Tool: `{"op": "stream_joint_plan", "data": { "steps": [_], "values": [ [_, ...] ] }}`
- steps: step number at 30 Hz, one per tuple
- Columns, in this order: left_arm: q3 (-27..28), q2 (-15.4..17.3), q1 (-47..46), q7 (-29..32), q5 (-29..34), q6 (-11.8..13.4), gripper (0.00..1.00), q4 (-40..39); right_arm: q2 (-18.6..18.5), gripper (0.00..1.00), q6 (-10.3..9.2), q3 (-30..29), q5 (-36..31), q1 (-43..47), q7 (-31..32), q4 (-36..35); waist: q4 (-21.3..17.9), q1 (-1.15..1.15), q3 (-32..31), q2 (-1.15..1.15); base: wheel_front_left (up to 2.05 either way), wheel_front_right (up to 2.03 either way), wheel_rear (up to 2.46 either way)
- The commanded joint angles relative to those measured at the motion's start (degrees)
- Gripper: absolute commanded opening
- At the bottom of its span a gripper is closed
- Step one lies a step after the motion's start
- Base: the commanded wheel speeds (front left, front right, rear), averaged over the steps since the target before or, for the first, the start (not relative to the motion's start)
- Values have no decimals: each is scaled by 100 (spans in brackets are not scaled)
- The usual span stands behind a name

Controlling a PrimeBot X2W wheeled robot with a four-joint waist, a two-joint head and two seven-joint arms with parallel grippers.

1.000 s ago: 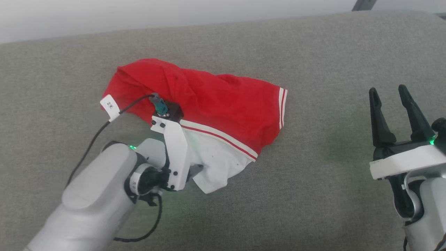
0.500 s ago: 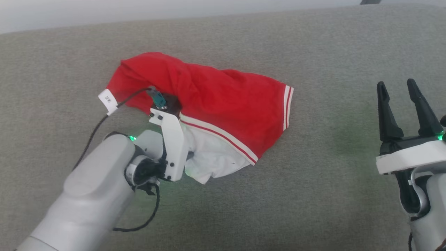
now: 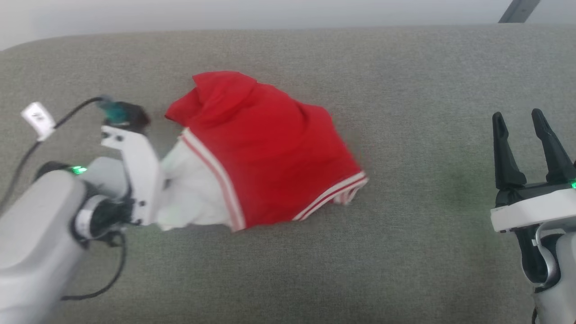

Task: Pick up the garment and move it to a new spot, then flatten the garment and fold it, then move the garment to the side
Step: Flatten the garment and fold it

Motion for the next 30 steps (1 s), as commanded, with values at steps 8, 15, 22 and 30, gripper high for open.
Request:
{"op": "stream_joint_plan", "data": {
  "steps": [8, 15, 22, 30],
  "values": [
    [202, 534, 567, -132, 71, 371, 0, -58, 12, 100, -4, 48, 32, 2, 66, -90, 32, 0, 37, 0, 0, 0, 0],
    [232, 248, 790, -473, -42, 385, 41, 351, -20, 100, -4, 238, 140, -21, 112, -66, 14, 0, 1, 0, 0, 0, 0],
    [350, 110, 869, -848, -113, 374, 100, 526, -72, 100, -4, 388, 239, 104, 160, 1, 72, 0, -141, 0, 0, 0, 0],
    [566, 137, 1146, -1746, -22, 245, 100, 186, -140, 100, -4, 580, 358, 275, 281, 36, 245, 0, -463, 0, 0, 0, 0]
  ]
}}
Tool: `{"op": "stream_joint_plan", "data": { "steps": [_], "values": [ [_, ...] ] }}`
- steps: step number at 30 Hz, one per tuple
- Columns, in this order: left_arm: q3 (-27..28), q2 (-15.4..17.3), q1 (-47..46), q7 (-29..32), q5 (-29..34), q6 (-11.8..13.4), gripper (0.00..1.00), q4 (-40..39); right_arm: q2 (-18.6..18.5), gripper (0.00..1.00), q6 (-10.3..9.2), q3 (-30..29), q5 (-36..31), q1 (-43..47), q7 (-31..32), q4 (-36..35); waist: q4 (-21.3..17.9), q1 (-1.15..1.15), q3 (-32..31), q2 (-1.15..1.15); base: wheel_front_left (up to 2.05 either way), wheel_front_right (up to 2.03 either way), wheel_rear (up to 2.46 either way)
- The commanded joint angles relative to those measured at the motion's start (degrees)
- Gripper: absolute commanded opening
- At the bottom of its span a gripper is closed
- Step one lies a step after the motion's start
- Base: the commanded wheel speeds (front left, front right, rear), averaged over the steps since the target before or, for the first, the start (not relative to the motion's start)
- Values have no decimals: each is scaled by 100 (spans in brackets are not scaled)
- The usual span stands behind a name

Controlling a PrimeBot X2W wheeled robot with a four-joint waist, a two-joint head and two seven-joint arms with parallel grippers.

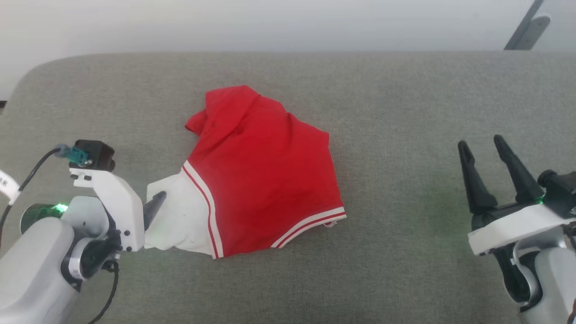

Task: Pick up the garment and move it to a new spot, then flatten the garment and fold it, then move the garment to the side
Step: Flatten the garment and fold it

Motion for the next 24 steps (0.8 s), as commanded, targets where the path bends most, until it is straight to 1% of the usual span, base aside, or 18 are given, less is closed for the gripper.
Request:
{"op": "stream_joint_plan", "data": {
  "steps": [1, 6, 13, 19, 24],
  "values": [
    [55, 13, 108, -160, 52, -28, 100, -64, -32, 100, -4, 30, 55, 41, 33, 9, 70, 0, -87, 0, 0, 0, 0],
    [253, 3, 442, -1126, 218, -121, 100, -362, -57, 100, -4, 237, 180, 121, 190, -22, 228, 0, -224, 0, 0, 0, 0],
    [629, -68, 917, -2545, 408, 7, 100, -521, -144, 100, -3, 573, 388, 114, 480, -44, 507, 0, -319, 0, 0, 0, 0],
    [849, -218, 1345, -3404, 465, 112, 100, -574, -222, 100, -3, 701, 484, 93, 756, -8, 831, 0, -355, 0, 0, 0, 0],
    [997, -344, 1651, -3955, 441, 166, 100, -607, -272, 100, -3, 824, 623, 20, 1046, -4, 1114, 0, -348, 0, 0, 0, 0]
  ]
}}
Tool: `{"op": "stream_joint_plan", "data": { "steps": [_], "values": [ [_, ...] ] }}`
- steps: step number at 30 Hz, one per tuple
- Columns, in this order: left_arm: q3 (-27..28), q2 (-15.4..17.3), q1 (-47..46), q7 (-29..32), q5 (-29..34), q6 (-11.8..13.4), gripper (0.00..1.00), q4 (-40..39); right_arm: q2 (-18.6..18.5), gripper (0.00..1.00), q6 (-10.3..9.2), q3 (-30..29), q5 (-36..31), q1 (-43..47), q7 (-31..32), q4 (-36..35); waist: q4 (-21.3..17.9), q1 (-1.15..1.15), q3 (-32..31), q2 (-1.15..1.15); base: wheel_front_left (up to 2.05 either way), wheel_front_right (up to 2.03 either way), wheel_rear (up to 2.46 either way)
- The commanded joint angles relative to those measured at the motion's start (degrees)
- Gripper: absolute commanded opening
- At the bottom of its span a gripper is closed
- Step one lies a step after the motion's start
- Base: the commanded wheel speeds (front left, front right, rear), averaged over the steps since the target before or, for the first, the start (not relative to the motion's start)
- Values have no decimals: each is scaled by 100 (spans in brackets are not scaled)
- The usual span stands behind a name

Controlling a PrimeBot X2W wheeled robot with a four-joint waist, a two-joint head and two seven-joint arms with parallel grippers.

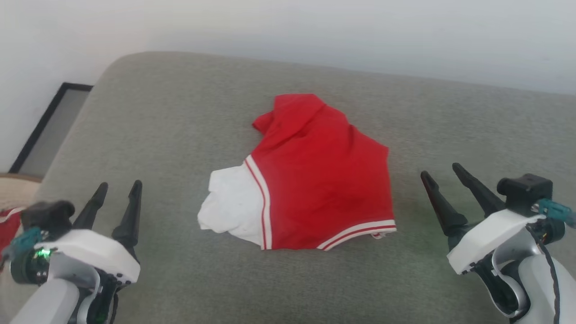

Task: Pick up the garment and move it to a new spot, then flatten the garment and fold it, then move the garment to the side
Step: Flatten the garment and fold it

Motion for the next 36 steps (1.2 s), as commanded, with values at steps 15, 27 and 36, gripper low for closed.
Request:
{"op": "stream_joint_plan", "data": {
  "steps": [15, 27, 36],
  "values": [
    [343, -708, 754, -639, 99, -109, 100, -10, 19, 100, -2, 49, 586, -232, 1841, 691, 942, 0, 135, 0, 0, 0, 0],
    [838, -1207, 881, -656, 553, -402, 100, 0, 53, 0, -2, 3, 917, -636, 2436, 912, 1011, 0, 199, 0, 0, 0, 0],
    [1359, -1494, 1092, -657, 909, -637, 100, -93, -404, 0, -2, -798, 903, -444, 2459, 704, 629, 0, 157, 0, 0, 0, 0]
  ]
}}
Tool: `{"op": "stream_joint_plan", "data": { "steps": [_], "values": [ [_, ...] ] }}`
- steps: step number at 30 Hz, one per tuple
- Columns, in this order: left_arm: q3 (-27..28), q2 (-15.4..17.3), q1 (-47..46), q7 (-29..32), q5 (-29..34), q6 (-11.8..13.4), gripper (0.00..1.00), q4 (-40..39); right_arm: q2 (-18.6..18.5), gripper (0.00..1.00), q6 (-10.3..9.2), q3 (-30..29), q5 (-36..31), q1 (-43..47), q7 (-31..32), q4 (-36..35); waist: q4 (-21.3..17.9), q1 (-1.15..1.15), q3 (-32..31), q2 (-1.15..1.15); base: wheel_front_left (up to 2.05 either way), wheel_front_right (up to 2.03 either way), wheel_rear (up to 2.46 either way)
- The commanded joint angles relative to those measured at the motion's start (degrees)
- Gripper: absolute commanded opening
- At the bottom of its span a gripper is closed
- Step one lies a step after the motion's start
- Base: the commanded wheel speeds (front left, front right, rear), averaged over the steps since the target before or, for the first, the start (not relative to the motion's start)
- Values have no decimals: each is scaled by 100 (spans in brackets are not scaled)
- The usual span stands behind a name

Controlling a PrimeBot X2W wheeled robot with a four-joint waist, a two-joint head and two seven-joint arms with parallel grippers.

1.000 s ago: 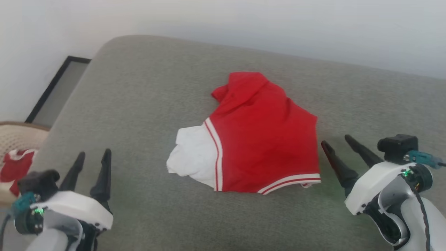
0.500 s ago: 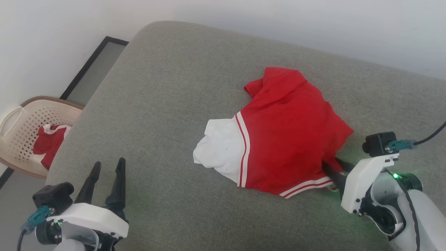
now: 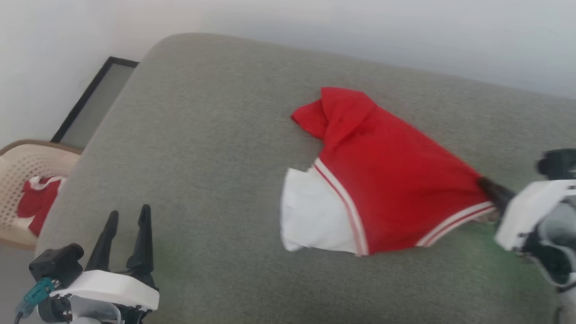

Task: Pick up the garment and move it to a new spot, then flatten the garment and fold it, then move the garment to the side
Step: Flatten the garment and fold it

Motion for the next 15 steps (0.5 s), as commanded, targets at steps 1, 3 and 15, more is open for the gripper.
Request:
{"op": "stream_joint_plan", "data": {
  "steps": [1, 3, 15],
  "values": [
    [96, -59, 90, -25, 83, -59, 100, -19, -111, 0, -2, -180, -30, 113, 25, -27, -122, 0, -11, 0, 0, 0, 0],
    [206, -105, 117, -25, 159, -107, 100, -29, -256, 0, -2, -409, -88, 169, 27, -62, -195, 0, -11, 0, 0, 0, 0],
    [606, -444, 183, -25, 525, -359, 100, 27, -386, 0, -2, -214, -128, 282, 75, -1118, -425, 0, -48, 0, 0, 0, 0]
  ]
}}
